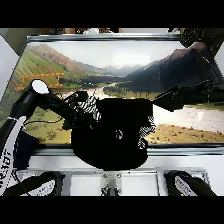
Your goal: Fold the clothes and pants, and hang the long-sleeved shirts on hangers.
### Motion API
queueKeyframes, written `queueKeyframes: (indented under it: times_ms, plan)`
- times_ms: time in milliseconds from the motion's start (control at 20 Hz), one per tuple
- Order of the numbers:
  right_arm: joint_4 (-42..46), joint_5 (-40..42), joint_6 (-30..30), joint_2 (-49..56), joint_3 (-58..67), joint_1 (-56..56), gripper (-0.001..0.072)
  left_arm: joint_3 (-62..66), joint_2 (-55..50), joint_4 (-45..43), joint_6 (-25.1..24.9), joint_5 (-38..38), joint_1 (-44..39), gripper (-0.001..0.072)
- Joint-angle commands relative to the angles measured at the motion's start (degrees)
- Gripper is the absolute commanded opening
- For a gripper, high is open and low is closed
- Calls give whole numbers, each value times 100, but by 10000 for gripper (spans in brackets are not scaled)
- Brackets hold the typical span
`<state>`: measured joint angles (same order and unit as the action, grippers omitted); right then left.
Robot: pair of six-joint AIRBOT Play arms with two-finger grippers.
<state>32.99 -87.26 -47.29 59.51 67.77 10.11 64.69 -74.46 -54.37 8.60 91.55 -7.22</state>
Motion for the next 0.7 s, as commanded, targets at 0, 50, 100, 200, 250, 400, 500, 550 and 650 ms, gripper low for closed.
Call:
queueKeyframes:
  times_ms: [0, 50, 100, 200, 250, 400, 500, 550, 650]
  plan:
    - [-138, -63, 1390, 166, -70, 50, 618, 4, 0, -2, 2, 9, 7, 14]
    - [-162, -48, 1954, 175, -142, 50, 618, 4, 0, -2, 2, 35, 7, 14]
    - [-205, -46, 2417, 188, -223, 50, 618, 4, -2, 0, 2, 57, 7, 15]
    - [-232, 44, 3034, 245, -404, 48, 619, 4, -2, -2, 2, 57, 7, 14]
    - [-240, 42, 3178, 317, -474, 48, 618, 4, 0, -2, 2, 66, 7, 14]
    - [-682, 26, 3259, 627, -592, 39, 618, 4, 0, -2, 2, 98, 7, 14]
    - [-1167, -68, 3521, 876, -610, 0, 618, 4, -2, -2, 2, 101, 7, 14]
    - [-1285, -76, 3578, 997, -610, -83, 618, 4, -2, -2, 2, 101, 7, 14]
    - [-1290, -72, 3578, 1189, -610, -304, 618, 4, 0, -2, 4, 105, 7, 14]
